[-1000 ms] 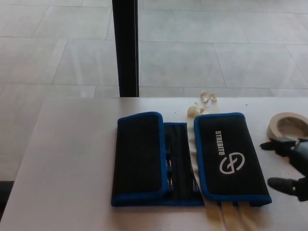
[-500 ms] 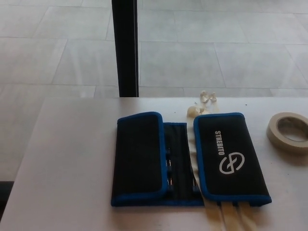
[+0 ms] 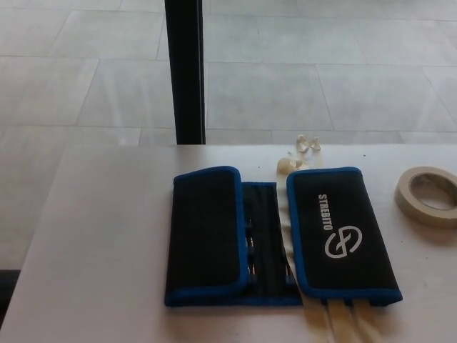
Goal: The robot uses its right hand to lift an edge of the toolkit kept in middle of the desk and make one fold in it
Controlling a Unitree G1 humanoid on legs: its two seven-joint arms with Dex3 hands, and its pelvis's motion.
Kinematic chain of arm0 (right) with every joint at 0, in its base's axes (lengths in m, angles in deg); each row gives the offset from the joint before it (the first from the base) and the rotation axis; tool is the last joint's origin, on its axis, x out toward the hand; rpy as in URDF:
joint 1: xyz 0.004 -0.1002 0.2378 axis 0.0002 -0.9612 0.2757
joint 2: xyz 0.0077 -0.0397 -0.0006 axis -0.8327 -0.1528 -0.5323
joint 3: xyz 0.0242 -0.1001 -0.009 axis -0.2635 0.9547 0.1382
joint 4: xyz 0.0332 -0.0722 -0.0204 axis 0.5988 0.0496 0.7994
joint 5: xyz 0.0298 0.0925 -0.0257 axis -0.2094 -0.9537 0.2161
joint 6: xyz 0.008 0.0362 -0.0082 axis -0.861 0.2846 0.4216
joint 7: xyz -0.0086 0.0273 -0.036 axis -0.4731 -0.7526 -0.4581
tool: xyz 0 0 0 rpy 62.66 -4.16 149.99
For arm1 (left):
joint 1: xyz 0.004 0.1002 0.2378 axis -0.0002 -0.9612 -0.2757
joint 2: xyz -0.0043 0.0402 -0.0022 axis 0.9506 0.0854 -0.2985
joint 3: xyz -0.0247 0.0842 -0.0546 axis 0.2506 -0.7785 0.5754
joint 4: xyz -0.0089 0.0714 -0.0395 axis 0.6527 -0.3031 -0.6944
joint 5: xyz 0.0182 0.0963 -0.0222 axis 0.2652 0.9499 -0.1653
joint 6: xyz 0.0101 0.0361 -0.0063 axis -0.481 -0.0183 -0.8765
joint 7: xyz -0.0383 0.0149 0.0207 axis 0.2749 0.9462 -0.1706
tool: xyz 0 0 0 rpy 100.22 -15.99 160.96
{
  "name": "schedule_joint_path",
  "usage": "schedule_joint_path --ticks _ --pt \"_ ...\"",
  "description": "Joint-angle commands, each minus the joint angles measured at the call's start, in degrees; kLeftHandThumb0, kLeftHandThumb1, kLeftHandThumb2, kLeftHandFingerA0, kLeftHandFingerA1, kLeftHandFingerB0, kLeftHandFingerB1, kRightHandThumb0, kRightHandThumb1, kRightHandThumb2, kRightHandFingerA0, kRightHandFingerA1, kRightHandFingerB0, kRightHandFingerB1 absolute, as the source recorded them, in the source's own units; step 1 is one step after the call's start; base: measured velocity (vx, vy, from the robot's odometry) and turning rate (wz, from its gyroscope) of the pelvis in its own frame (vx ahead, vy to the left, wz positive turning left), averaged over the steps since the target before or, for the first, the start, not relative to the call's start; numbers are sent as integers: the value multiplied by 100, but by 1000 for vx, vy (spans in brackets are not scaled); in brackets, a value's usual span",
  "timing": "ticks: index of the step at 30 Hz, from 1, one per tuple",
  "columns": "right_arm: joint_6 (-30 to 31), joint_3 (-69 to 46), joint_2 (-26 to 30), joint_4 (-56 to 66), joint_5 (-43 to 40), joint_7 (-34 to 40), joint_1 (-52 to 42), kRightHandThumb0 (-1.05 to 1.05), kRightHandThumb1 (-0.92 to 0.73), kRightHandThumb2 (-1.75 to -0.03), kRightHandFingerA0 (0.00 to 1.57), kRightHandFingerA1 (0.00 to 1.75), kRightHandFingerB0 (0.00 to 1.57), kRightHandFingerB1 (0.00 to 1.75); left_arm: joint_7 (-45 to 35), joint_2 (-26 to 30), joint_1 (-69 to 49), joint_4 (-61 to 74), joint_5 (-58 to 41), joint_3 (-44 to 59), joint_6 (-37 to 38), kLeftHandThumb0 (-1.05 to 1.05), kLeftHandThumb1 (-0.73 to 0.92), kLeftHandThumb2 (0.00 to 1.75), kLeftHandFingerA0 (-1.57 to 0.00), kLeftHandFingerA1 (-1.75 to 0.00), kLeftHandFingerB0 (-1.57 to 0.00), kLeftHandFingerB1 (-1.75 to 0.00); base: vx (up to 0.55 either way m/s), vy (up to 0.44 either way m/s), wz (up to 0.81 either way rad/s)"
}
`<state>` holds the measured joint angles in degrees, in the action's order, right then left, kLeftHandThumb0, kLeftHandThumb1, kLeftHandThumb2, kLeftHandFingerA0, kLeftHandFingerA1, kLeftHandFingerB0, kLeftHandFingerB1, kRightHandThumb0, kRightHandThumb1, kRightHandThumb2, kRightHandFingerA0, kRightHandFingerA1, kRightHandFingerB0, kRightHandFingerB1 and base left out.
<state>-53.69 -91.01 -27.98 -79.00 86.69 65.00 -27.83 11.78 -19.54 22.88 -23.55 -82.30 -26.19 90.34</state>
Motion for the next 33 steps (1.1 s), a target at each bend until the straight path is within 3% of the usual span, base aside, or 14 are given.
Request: schedule_joint_path --ticks 1,6,11,16,17,18,20,21,23,24,25,26,28,33 --pt "53 -3623 -2062 -2290 -3404 1467 -127 -65 -73 -62 64 85 37 58 27 156 -211 -41 -118 105 -86 -66 85 65 -60 -65 -45 -54 0 0 0" --pt "334 -4042 -2104 -2746 -3549 1672 109 -62 -77 -63 62 92 45 61 12 157 -189 -35 -154 137 -139 -67 85 65 -59 -65 -39 -50 0 0 0" --pt "516 -4224 -2380 -2721 -3587 1713 205 -65 -78 -63 57 106 31 69 52 131 -166 -60 -141 142 -105 -67 84 65 -62 -65 -43 -52 0 0 0" --pt "779 -4077 -2709 -2804 -3313 1458 207 -68 -80 -64 56 93 43 76 35 102 -119 -73 -167 178 -98 -66 85 65 -61 -62 -46 -52 0 0 0" --pt "826 -4081 -2755 -2800 -3273 1491 230 -71 -74 -64 67 93 32 71 12 103 -120 -67 -162 172 -93 -65 87 65 -58 -61 -43 -52 0 0 0" --pt "865 -4041 -2851 -2806 -3213 1472 235 -61 -58 -105 69 86 6 57 -42 110 -135 -49 -148 152 -71 -65 87 66 -58 -63 -44 -52 0 0 0" --pt "757 -3991 -2903 -2947 -3128 1242 223 -58 -57 -105 62 82 0 53 -17 108 -128 -31 -157 160 -79 -66 87 65 -59 -64 -44 -52 0 0 0" --pt "729 -4048 -2913 -3085 -3179 1093 242 -67 -78 -64 60 79 15 56 -26 87 -134 4 -196 193 -43 -65 87 65 -60 -67 -45 -55 0 0 0" --pt "728 -4076 -2934 -3153 -3157 1071 274 -69 -81 -64 63 79 23 60 -4 98 -122 15 -192 191 -76 -65 87 65 -60 -65 -45 -53 0 0 0" --pt "701 -4080 -2951 -3178 -3138 1082 302 -69 -62 -102 59 78 30 64 -16 106 -121 13 -196 197 -81 -66 88 66 -59 -64 -43 -53 0 0 0" --pt "686 -4085 -2974 -3190 -3127 1081 327 -69 -62 -101 59 79 30 64 -16 108 -126 13 -194 198 -81 -66 88 65 -60 -65 -44 -53 0 0 0" --pt "694 -4101 -2974 -3210 -3119 1068 344 -69 -82 -64 62 81 31 61 9 102 -132 13 -186 194 -93 -66 88 66 -61 -64 -43 -52 0 0 0" --pt "741 -4090 -2990 -3186 -3091 1043 342 -70 -82 -65 70 84 29 60 10 90 -156 0 -185 202 -53 -65 88 66 -61 -63 -45 -53 0 0 0" --pt "679 -3900 -2946 -3413 -2948 1051 363 -71 -78 -63 84 79 64 60 -69 101 -178 -27 -207 243 -86 -67 88 66 -59 -62 -45 -52 0 0 0"
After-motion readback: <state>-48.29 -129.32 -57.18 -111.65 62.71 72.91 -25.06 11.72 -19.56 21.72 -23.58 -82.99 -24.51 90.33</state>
